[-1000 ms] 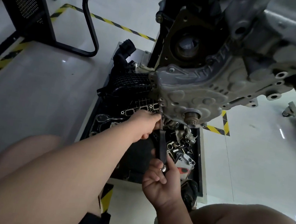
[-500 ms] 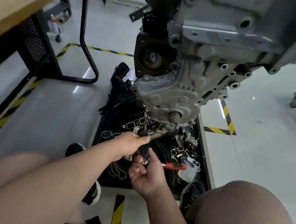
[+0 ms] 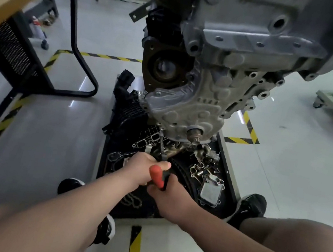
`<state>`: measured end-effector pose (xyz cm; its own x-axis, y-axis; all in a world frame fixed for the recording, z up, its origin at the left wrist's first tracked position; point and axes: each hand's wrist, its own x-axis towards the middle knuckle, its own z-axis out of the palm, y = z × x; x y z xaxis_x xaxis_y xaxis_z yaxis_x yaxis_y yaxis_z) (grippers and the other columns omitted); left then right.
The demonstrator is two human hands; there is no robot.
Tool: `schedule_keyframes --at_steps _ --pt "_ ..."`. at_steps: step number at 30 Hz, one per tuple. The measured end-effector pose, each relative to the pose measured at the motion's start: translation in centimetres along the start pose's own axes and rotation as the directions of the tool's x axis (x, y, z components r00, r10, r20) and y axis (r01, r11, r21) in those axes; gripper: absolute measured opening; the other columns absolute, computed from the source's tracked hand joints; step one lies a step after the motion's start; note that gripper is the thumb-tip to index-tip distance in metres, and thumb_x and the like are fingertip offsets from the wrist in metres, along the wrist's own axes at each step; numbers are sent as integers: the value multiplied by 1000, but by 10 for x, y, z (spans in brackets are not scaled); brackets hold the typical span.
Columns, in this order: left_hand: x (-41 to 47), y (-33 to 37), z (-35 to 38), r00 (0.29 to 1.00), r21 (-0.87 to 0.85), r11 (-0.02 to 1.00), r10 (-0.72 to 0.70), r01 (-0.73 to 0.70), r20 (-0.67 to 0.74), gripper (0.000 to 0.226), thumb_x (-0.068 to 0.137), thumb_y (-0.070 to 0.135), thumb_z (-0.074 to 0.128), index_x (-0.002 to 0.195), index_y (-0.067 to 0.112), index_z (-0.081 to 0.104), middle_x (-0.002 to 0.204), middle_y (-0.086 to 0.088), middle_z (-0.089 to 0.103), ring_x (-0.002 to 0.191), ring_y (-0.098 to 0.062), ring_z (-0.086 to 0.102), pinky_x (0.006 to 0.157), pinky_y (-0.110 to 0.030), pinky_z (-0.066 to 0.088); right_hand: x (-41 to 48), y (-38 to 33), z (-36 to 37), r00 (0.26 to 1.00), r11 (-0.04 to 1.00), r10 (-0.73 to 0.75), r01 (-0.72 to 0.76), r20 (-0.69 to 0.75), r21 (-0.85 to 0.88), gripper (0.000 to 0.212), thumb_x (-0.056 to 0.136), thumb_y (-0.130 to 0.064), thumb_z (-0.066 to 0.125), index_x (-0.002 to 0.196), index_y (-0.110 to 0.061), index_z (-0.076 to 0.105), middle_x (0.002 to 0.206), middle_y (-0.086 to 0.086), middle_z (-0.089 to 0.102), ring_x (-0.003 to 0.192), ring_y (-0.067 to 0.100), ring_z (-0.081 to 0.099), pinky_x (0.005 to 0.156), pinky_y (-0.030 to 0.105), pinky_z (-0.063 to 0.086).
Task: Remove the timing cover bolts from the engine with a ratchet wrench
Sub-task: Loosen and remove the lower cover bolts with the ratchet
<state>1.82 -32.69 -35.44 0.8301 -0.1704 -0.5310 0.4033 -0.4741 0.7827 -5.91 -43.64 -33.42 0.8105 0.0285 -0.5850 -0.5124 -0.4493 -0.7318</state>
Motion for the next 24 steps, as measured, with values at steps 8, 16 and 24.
schedule_keyframes --at_steps 8,16,24 --pt "0 1 -8 983 -142 977 -147 162 106 37 86 54 62 75 22 77 72 2 74 63 -18 68 62 -26 49 1 -10 5 963 887 -187 82 192 454 11 81 -7 49 77 -17 46 55 -4 40 42 9 34 45 25 29" --pt "0 -1 -4 984 -258 959 -78 118 161 38 89 48 61 74 17 75 64 -10 66 42 -20 49 41 -19 34 -8 -3 10 975 385 -51 -182 218 905 13 92 -8 48 89 -10 61 75 6 55 45 11 33 46 24 31" --pt "2 -3 14 993 -175 985 -10 -11 -116 34 81 47 71 61 20 72 55 3 66 39 -4 54 42 -18 36 -20 6 18 960 -23 121 -250 251 968 46 99 -30 48 76 0 74 67 11 61 38 12 47 41 23 47"
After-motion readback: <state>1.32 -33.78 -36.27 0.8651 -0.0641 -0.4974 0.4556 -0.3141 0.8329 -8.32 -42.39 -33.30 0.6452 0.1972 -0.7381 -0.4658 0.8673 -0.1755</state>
